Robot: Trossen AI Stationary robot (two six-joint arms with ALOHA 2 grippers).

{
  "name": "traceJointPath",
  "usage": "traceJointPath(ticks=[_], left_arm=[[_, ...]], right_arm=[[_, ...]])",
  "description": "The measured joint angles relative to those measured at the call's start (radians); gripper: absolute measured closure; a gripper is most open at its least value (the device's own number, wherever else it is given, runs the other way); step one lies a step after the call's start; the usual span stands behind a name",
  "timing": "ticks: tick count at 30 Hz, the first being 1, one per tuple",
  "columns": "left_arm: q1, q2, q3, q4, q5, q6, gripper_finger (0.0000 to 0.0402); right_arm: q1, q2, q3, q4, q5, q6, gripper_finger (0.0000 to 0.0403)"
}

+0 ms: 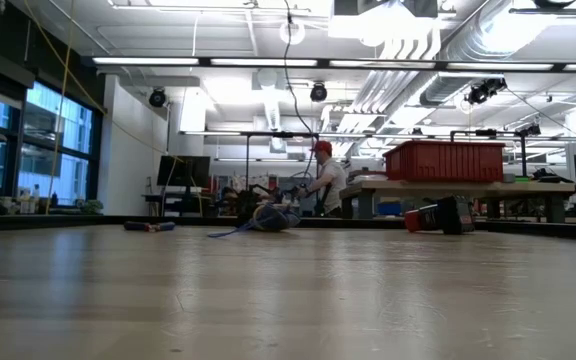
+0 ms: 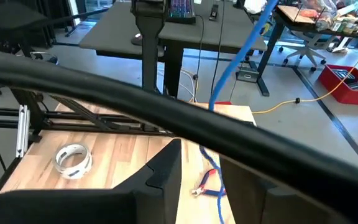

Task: Coil cords
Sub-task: Coil the blue wire onto the black spool

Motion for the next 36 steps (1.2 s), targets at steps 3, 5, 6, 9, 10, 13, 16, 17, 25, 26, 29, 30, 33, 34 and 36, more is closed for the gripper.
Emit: traceJointPath(ticks=[3, 5, 6, 9, 10, 13, 16, 17, 25, 26, 29, 30, 33, 34, 36], left_arm=[[0.000, 0.000, 0.000, 0.000, 0.000, 0.000, 0.0401], [0.000, 0.000, 0.000, -0.001, 0.000, 0.000, 0.0401], [0.000, 0.000, 0.000, -0.001, 0.000, 0.000, 0.0401], [0.000, 0.000, 0.000, 0.001, 0.000, -0.011, 0.0401], [0.000, 0.000, 0.000, 0.002, 0.000, -0.025, 0.0401], [0.000, 0.001, 0.000, 0.032, 0.003, -0.106, 0.0401], [0.001, 0.008, 0.001, 0.115, 0.061, -0.216, 0.0401], [0.001, 0.012, 0.001, 0.150, 0.102, -0.253, 0.0401], [0.001, 0.026, 0.001, 0.357, 0.260, -0.515, 0.0401], [0.001, 0.029, 0.001, 0.369, 0.270, -0.549, 0.0401], [0.000, 0.038, 0.001, 0.374, 0.298, -0.654, 0.0401], [0.000, 0.042, 0.001, 0.374, 0.299, -0.698, 0.0401], [0.000, 0.057, 0.001, 0.379, 0.327, -0.842, 0.0401], [0.001, 0.064, 0.001, 0.381, 0.343, -0.894, 0.0401], [0.000, 0.074, 0.001, 0.381, 0.365, -0.975, 0.0401]], right_arm=[[0.000, 0.000, 0.000, 0.002, 0.000, -0.003, 0.0316], [0.000, 0.000, 0.000, 0.002, 0.000, -0.002, 0.0333], [0.000, 0.000, 0.000, 0.002, 0.000, 0.004, 0.0346], [0.009, 0.000, 0.000, 0.002, 0.002, 0.018, 0.0391], [0.017, 0.000, 0.000, 0.003, 0.008, 0.017, 0.0395], [0.060, 0.004, 0.000, 0.044, 0.016, 0.018, 0.0399], [0.105, 0.022, 0.000, 0.124, 0.012, 0.016, 0.0401], [0.119, 0.031, 0.000, 0.159, 0.009, 0.012, 0.0401], [0.202, 0.100, 0.000, 0.420, 0.005, -0.031, 0.0402], [0.211, 0.108, 0.000, 0.441, 0.005, -0.040, 0.0402], [0.228, 0.132, 0.000, 0.530, 0.005, -0.065, 0.0403], [0.233, 0.138, 0.000, 0.562, 0.005, -0.072, 0.0403], [0.238, 0.153, 0.000, 0.640, 0.002, -0.082, 0.0403], [0.237, 0.158, 0.000, 0.657, 0.002, -0.082, 0.0403], [0.236, 0.163, 0.000, 0.687, 0.000, -0.082, 0.0403]])
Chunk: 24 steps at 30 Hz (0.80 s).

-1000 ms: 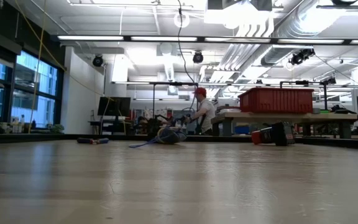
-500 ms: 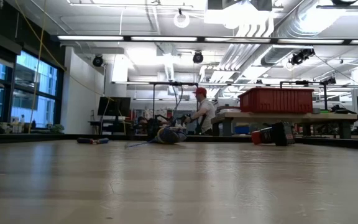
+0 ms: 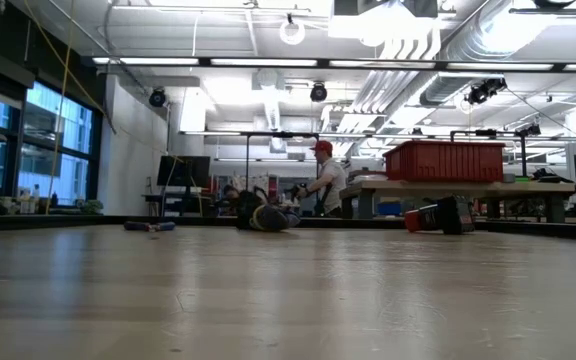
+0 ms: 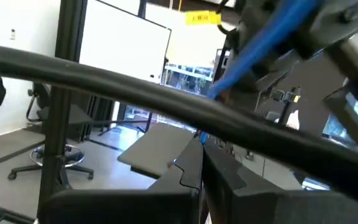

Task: Coil cords
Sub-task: Coil the blue wire onto the black spool

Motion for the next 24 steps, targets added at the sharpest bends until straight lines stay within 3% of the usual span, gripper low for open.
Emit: traceJointPath(ticks=[5, 17, 24], left_arm=[[0.000, 0.013, 0.000, -0.021, 0.006, -0.043, 0.0401], [0.027, 0.015, 0.000, -0.019, -0.058, 0.014, 0.0401], [0.054, 0.040, 0.000, 0.020, -0.039, -0.095, 0.0401]], right_arm=[[0.010, 0.000, 0.000, 0.029, -0.015, -0.025, 0.0403], [0.034, 0.000, 0.000, -0.013, -0.019, -0.035, 0.0403], [0.015, 0.017, 0.001, -0.077, -0.009, -0.041, 0.0403]])
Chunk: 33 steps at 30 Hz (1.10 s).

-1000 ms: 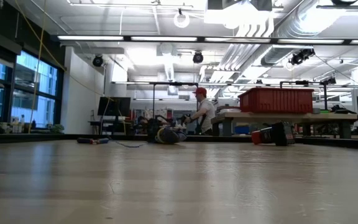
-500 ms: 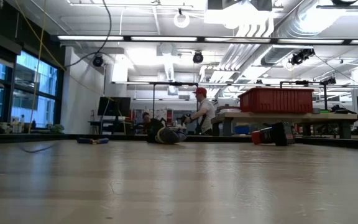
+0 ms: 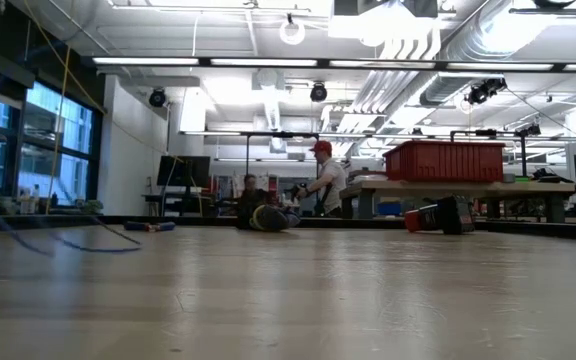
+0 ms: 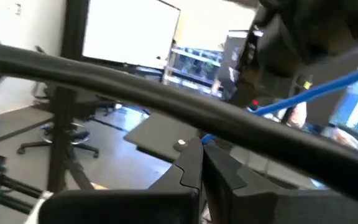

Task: Coil cords
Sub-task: Coil the blue wire onto the black spool

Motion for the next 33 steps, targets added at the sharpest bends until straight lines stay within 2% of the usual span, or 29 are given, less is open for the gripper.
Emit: traceJointPath(ticks=[3, 8, 15, 18, 21, 25, 33], left_arm=[[0.004, 0.016, 0.000, -0.004, 0.041, -0.075, 0.0401], [0.004, 0.009, -0.001, -0.010, 0.094, -0.104, 0.0401], [-0.004, -0.038, 0.000, -0.072, 0.095, -0.118, 0.0401], [-0.016, -0.050, 0.001, -0.081, 0.096, -0.115, 0.0401], [-0.021, -0.052, 0.002, -0.104, 0.142, -0.090, 0.0401], [-0.021, -0.049, 0.000, -0.152, 0.147, -0.016, 0.0401], [0.013, -0.070, 0.000, -0.185, 0.051, 0.249, 0.0401]], right_arm=[[-0.010, 0.006, 0.000, -0.003, 0.020, -0.001, 0.0403], [-0.015, 0.013, 0.000, -0.009, 0.007, -0.052, 0.0403], [-0.017, 0.002, -0.002, -0.050, -0.055, -0.058, 0.0403], [-0.027, -0.010, -0.002, -0.050, -0.130, -0.068, 0.0403], [-0.042, -0.020, -0.002, -0.053, -0.208, -0.059, 0.0403], [-0.057, -0.026, -0.001, -0.050, -0.285, -0.010, 0.0403], [-0.044, -0.035, -0.001, -0.198, -0.250, 0.009, 0.0403]])
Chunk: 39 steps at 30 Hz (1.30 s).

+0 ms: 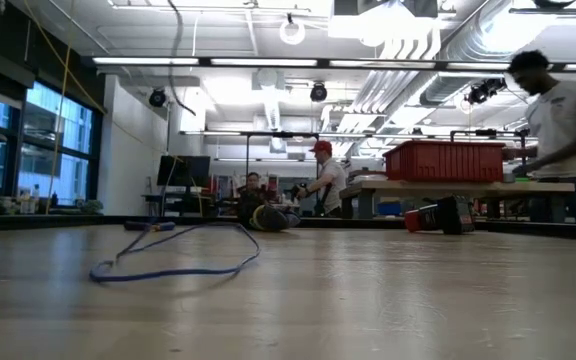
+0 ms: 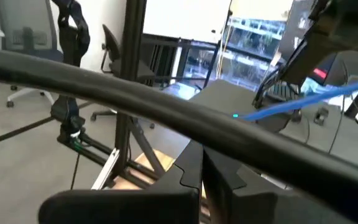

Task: Coil cords
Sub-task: Coil the blue wire onto the black spool

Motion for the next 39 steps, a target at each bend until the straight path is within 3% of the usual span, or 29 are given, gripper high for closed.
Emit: traceJointPath(ticks=[8, 11, 15, 18, 23, 28, 31, 39], left_arm=[[0.060, -0.014, -0.001, -0.015, 0.003, 0.087, 0.0401], [0.071, -0.022, -0.001, -0.021, -0.001, 0.140, 0.0401], [0.077, -0.045, 0.000, -0.043, 0.002, 0.255, 0.0401], [0.076, -0.058, 0.001, -0.071, 0.006, 0.341, 0.0401], [0.076, -0.074, 0.000, -0.138, 0.009, 0.439, 0.0401], [0.076, -0.092, 0.000, -0.195, 0.002, 0.518, 0.0401], [0.075, -0.091, 0.000, -0.202, 0.002, 0.525, 0.0401], [0.075, -0.093, 0.000, -0.198, 0.017, 0.541, 0.0401]], right_arm=[[0.000, -0.002, 0.001, -0.108, 0.083, 0.002, 0.0403], [0.003, -0.002, 0.002, -0.151, 0.178, 0.003, 0.0403], [0.005, -0.002, 0.000, -0.186, 0.313, 0.131, 0.0397], [-0.012, -0.006, 0.000, -0.227, 0.320, 0.201, 0.0363], [-0.026, -0.016, -0.001, -0.251, 0.341, 0.279, 0.0267], [-0.042, -0.054, 0.000, -0.232, 0.473, 0.283, 0.0182], [-0.067, -0.065, 0.000, -0.241, 0.492, 0.273, 0.0163], [-0.115, -0.077, 0.000, -0.267, 0.454, 0.288, 0.0160]])
